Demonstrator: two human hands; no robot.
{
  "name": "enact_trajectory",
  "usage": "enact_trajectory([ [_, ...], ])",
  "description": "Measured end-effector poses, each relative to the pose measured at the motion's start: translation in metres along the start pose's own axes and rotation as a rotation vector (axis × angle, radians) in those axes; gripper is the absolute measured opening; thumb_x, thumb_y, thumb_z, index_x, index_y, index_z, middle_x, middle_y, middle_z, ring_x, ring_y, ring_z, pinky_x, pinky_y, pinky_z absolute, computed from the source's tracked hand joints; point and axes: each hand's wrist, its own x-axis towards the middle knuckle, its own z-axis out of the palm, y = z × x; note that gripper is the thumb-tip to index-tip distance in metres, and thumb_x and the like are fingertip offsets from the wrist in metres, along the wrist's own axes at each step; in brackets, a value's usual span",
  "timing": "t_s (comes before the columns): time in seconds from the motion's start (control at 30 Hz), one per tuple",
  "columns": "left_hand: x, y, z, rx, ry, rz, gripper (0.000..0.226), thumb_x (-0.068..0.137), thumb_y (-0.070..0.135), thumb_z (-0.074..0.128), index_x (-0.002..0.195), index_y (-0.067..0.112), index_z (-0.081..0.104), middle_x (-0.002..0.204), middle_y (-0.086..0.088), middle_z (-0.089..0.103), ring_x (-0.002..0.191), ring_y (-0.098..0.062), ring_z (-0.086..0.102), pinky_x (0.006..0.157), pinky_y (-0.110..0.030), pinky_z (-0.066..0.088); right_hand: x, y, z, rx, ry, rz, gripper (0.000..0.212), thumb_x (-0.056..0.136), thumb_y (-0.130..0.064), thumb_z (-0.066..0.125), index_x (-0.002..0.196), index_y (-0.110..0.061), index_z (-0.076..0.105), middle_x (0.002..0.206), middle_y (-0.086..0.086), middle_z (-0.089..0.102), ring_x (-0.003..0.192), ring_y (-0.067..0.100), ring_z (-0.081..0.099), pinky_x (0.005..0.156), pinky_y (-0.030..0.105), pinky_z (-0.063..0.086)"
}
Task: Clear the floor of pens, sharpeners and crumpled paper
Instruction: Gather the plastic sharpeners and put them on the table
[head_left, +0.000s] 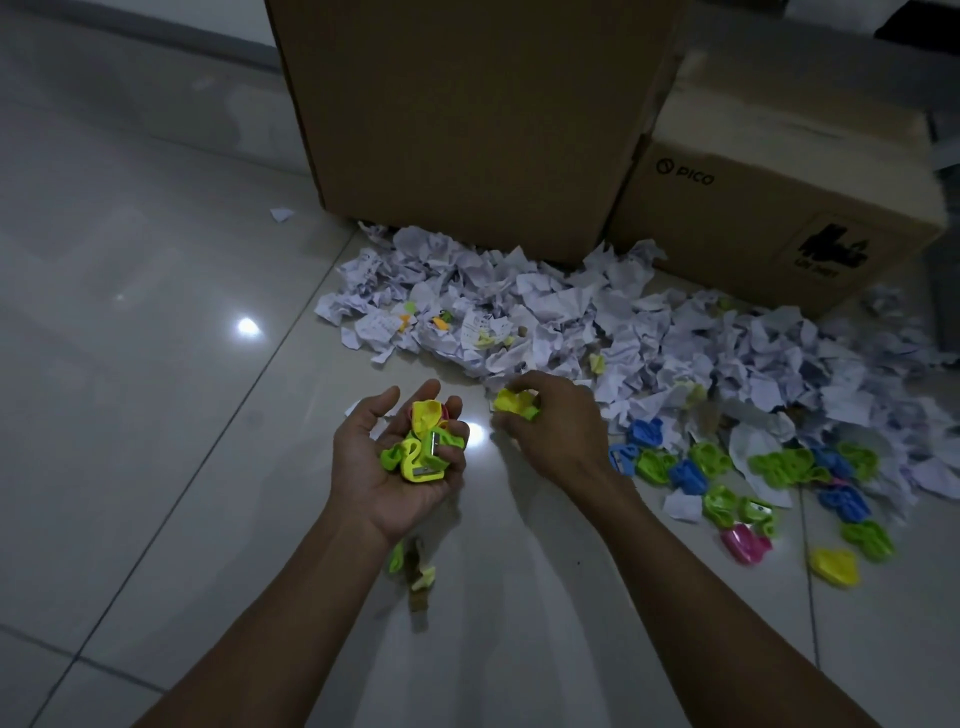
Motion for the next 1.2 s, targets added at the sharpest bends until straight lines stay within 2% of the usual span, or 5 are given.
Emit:
enact_trajectory([
  [0.23,0.001,-0.006,0.002,0.026,0.008,-0.007,0.030,0.078,0.030,0.054,0.094,0.010,0.069,0.092,-0.013,0.062,0.070,-0.021,0.054,0.050,-0.021,0.044,-0.050,0.021,-0.027,1.538,-0.135,0.706,0.017,0.080,-0.027,0.067,0.079,-0.017,0.053,0.064,0.001,0.046,0.047,0.012,0.037,0.041,0.020,0.019],
  [0.4,0.002,-0.013,0.009,0.031,0.027,-0.017,0.031,0.076,0.028,0.055,0.097,0.009,0.069,0.091,-0.014,0.063,0.070,-0.022,0.054,0.050,-0.021,0.044,-0.065,0.054,-0.043,1.954,-0.106,0.610,0.055,0.045,-0.022,0.089,0.090,-0.009,0.060,0.086,0.011,0.061,0.065,0.020,0.055,0.042,0.022,0.038],
  [0.6,0.005,-0.023,0.015,0.055,0.022,-0.040,0.029,0.079,0.028,0.053,0.093,0.008,0.070,0.090,-0.016,0.064,0.066,-0.023,0.056,0.048,-0.021,0.044,-0.064,0.066,-0.065,1.776,-0.099,0.566,0.075,0.009,0.005,0.085,0.078,-0.008,0.059,0.090,0.013,0.067,0.070,0.022,0.069,0.037,0.018,0.042],
  [0.9,0.006,-0.030,0.018,0.127,0.024,-0.062,0.029,0.076,0.025,0.054,0.083,0.007,0.076,0.088,-0.014,0.064,0.064,-0.023,0.057,0.047,-0.021,0.044,-0.045,0.057,-0.071,1.434,-0.016,0.630,0.025,0.058,-0.002,0.072,0.062,-0.014,0.051,0.067,0.006,0.046,0.056,0.015,0.046,0.040,0.021,0.030],
  [1.2,0.002,-0.031,0.018,0.169,0.032,-0.069,0.028,0.078,0.026,0.053,0.087,0.008,0.073,0.087,-0.013,0.063,0.062,-0.023,0.057,0.045,-0.022,0.045,-0.036,0.057,-0.055,0.537,0.258,0.435,0.045,0.096,-0.042,0.055,0.059,-0.016,0.053,0.054,-0.002,0.047,0.049,0.012,0.044,0.052,0.026,0.031],
])
